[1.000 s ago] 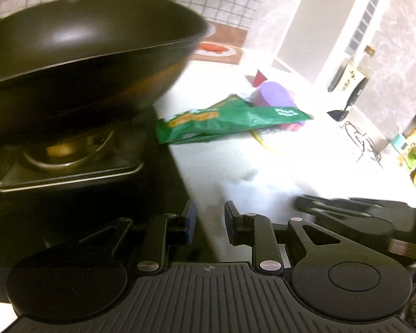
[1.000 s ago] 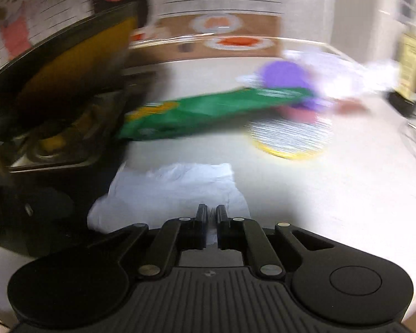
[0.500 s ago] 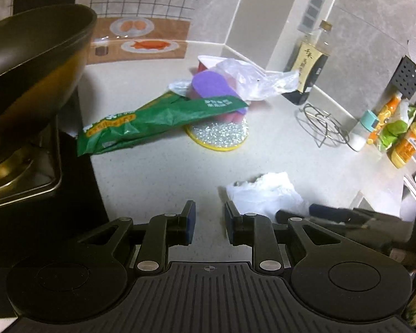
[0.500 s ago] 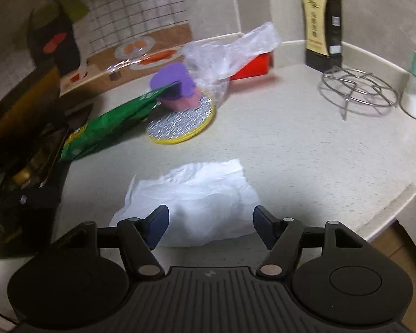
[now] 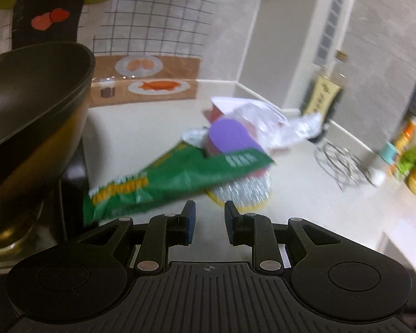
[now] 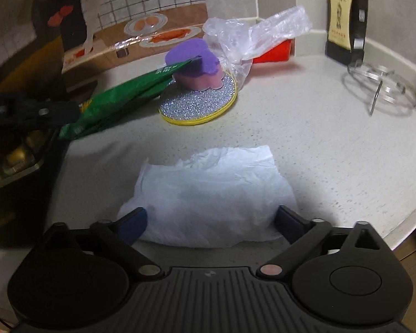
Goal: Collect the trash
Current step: 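Move the left tool to the green snack wrapper while the right tool hovers over the tissue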
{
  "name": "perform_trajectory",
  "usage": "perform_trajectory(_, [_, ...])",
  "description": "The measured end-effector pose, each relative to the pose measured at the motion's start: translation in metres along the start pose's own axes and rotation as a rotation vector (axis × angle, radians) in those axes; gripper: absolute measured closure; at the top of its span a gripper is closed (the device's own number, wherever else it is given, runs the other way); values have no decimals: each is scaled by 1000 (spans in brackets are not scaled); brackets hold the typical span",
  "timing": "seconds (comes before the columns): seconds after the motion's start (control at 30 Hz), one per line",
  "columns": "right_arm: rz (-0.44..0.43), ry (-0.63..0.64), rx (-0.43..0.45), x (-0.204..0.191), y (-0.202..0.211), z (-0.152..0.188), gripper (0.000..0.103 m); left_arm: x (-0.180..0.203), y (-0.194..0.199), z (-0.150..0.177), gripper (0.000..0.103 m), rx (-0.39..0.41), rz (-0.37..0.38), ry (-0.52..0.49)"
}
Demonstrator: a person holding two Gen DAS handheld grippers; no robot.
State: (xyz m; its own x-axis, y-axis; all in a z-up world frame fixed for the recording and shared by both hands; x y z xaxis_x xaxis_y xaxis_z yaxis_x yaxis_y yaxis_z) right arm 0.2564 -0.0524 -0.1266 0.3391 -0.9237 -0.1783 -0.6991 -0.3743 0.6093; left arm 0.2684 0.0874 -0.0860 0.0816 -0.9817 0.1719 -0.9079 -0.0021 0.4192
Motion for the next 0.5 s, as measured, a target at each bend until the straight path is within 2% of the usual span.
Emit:
perform_trajectory(0.17, [-36,-152,-6,13,0,-7,0,2,-31,-26,77,-13,-28,-14])
perform_trajectory(0.27, [-41,-96,-40,10,-3,-8,0,3,-26,-33,77,-1,-9,6])
perform_trajectory(0.3, [-43,-66,-65,8,-5,-10,2,3,-21,-32,77,-2,-4,4])
perform_trajectory(0.33, [-39,-54,-78,7,-5,-12,10,3,-14,-28,77,-2,3,3])
perform_trajectory(0.37, [-38,-51,-65,7,-3,-17,12,0,-6,-23,77,-3,8,4])
perform_trajectory(0.5, [-50,-62,110,-7,13,-51,12,-17,23,10,77,-67,1,39])
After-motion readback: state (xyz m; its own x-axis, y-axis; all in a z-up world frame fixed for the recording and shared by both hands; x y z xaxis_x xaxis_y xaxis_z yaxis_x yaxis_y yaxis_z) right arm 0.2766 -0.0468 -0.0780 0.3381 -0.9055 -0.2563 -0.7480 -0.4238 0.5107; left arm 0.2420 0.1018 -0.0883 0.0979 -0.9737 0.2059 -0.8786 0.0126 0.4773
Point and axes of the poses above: each gripper's, at about its wrist camera, not at the fingertips, and y roughly against the way its jaws point, x to its right, z to its underside, the point moved 6 cm from there along -y, roughly the way its jaws point, and after that the axes turned 9 degrees about x, right-handed, at the moved point
